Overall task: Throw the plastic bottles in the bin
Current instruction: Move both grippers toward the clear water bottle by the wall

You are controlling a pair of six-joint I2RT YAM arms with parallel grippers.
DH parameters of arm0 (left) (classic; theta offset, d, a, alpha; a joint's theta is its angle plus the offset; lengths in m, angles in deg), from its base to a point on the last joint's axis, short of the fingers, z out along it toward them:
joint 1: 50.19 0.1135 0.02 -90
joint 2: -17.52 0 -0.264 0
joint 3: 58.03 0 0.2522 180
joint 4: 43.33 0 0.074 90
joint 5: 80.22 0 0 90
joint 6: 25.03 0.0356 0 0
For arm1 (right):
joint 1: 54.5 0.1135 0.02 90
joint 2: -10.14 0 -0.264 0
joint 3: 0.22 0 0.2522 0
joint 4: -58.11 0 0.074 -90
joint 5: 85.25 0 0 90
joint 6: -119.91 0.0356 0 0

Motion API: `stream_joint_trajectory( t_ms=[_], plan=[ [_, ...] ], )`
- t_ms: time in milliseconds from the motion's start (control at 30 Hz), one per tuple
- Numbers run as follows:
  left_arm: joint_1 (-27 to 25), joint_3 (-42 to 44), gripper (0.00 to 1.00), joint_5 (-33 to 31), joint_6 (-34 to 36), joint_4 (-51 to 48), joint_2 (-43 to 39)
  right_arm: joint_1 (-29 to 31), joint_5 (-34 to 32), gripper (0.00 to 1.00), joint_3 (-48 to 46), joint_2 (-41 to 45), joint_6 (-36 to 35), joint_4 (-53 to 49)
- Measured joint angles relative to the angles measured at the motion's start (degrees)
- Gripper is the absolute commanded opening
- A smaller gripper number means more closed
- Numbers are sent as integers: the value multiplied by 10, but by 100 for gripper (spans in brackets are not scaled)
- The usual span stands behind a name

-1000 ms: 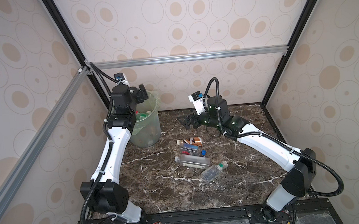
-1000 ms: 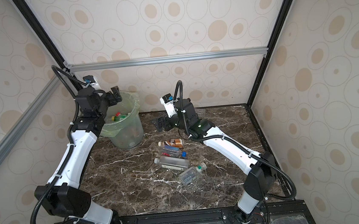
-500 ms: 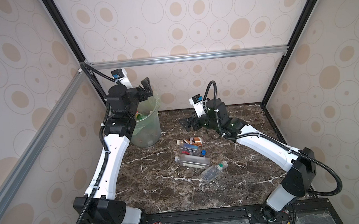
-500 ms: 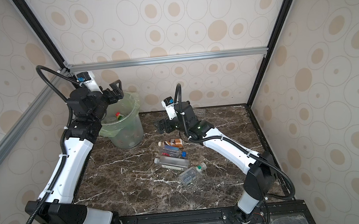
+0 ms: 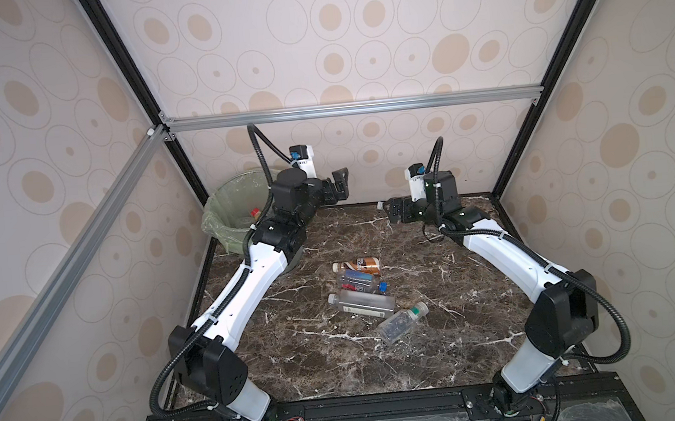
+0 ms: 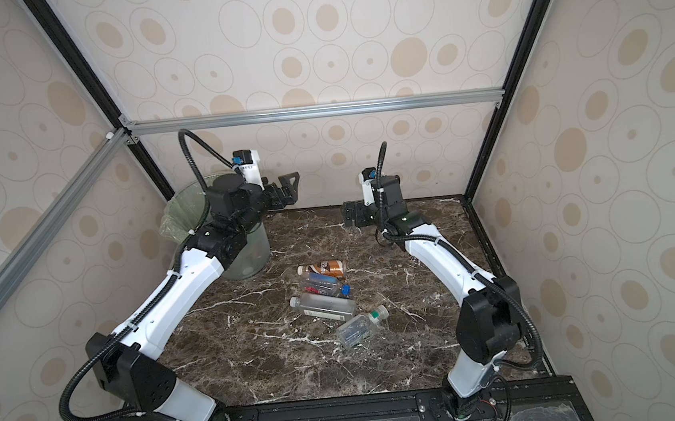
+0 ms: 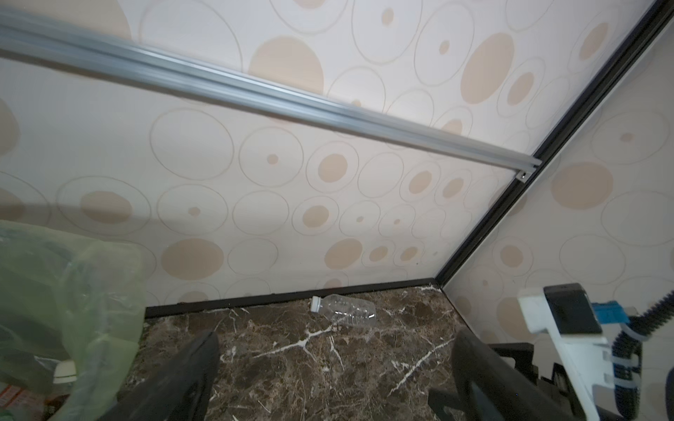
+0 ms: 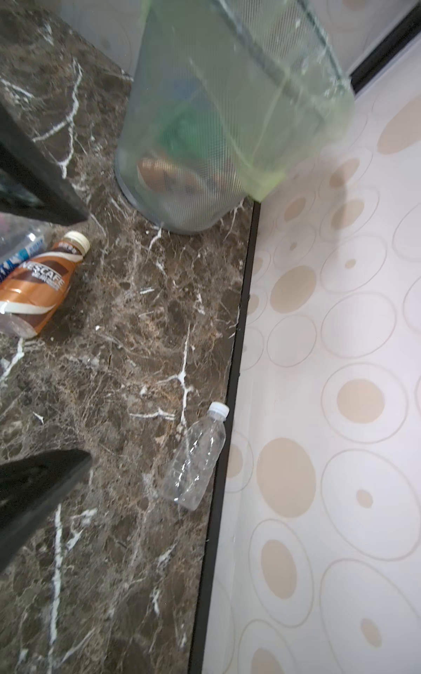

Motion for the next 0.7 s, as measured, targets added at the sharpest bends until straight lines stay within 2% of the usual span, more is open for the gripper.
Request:
stream_joint_trajectory(
  t_ms=[133, 333, 700],
  plan=[
    [-24, -5, 99, -2, 0, -3, 50, -29, 18, 99, 13, -59, 4, 0],
    [-51, -14, 99, -2, 0, -12, 111, -67, 32, 99, 82, -156, 4, -1],
    [-52, -35, 99, -14, -3, -28, 183, -92, 58, 99, 239, -306, 7, -27]
  ],
)
